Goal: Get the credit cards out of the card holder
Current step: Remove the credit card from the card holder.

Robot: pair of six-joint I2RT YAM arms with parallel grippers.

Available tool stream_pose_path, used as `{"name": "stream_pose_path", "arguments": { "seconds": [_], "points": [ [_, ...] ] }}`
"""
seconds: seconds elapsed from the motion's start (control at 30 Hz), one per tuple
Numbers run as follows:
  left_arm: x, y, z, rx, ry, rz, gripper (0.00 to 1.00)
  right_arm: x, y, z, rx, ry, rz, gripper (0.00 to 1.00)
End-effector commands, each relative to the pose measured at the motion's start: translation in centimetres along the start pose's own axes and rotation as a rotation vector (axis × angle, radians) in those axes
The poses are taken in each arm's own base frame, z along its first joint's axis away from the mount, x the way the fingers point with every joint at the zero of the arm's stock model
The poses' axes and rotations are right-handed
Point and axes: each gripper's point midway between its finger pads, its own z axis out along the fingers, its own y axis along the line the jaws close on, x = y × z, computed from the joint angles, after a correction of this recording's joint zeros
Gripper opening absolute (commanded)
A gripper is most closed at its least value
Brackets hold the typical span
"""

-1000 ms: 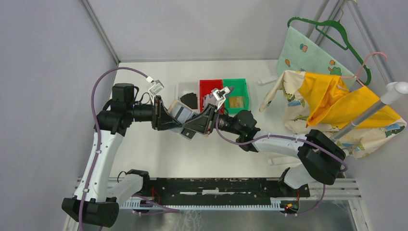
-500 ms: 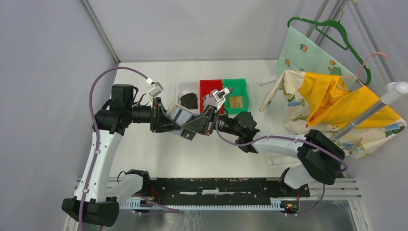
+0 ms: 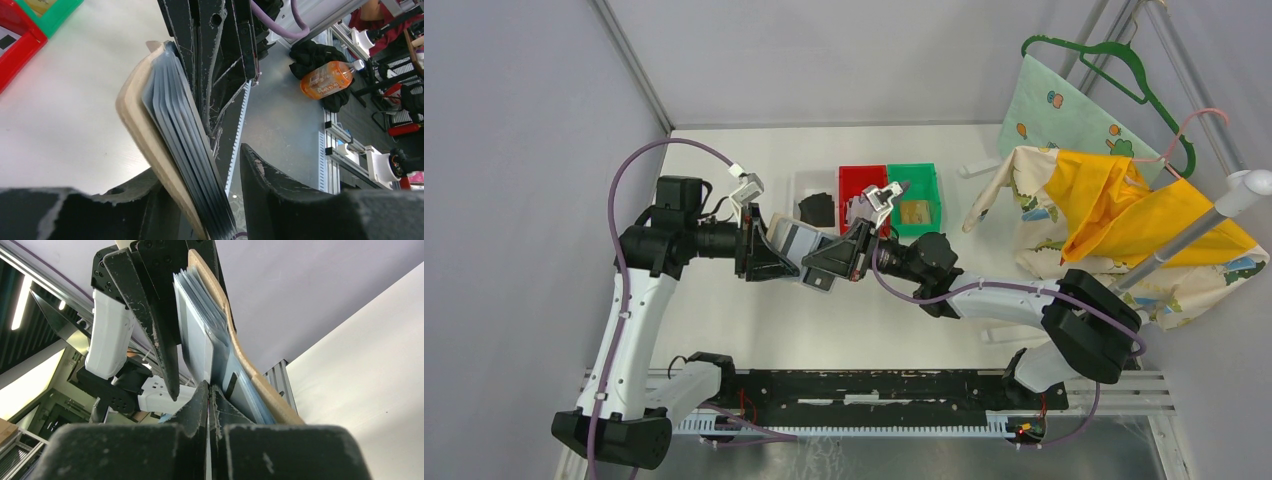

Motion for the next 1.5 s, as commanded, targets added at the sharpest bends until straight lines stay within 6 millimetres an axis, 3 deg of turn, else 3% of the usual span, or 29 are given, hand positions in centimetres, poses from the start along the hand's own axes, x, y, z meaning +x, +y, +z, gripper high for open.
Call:
{"name": "stream_pose_path", "arguments": {
  "seconds": [0.0, 0.2, 0.53, 0.63, 0.77, 0.9, 0.97, 1.1, 1.2, 1.47],
  "points": [
    [-0.9, -2.9, -0.3, 0.095, -0.022, 0.06, 0.5, -2.7, 1.7, 0.1, -0.049, -0.114, -0.04, 0.0],
    [-1.4, -2.9, -0.3, 0.105, -0.023, 0.056, 0.36, -2.0, 1.2, -1.1, -0.028, -0.109, -0.051, 0.0],
    [-1.3, -3.1, -0.2, 0.127, -0.026, 0.042, 0.31, -1.8, 1.7, -1.5, -0.049, -0.101, -0.068, 0.0],
    [-1.3, -3.1, -0.2, 0.126, -0.026, 0.042, 0.24, -2.0, 2.0, -1.2, -0.061, -0.101, -0.071, 0.17],
    [-1.3, -3.3, -0.2, 0.132, -0.027, 0.04, 0.14, -2.5, 2.6, -0.7, -0.088, -0.113, -0.059, 0.31],
    [-1.2, -3.3, -0.2, 0.136, -0.027, 0.038, 0.13, -2.8, 3.4, -0.2, -0.136, -0.123, -0.042, 0.35],
    [-1.2, -3.3, -0.2, 0.135, -0.027, 0.038, 0.13, -3.0, 3.7, -0.1, -0.152, -0.129, -0.034, 0.3],
    [-1.3, -3.2, -0.2, 0.131, -0.026, 0.038, 0.14, -2.9, 4.2, -0.5, -0.18, -0.132, -0.026, 0.08],
    [-1.4, -3.3, -0.2, 0.137, -0.027, 0.027, 0.15, -2.6, 4.3, -1.3, -0.183, -0.135, -0.028, 0.0],
    [-2.0, -2.9, 0.0, 0.142, -0.036, -0.015, 0.15, -1.8, 3.8, -2.8, -0.16, -0.144, -0.041, 0.0]
  ]
}}
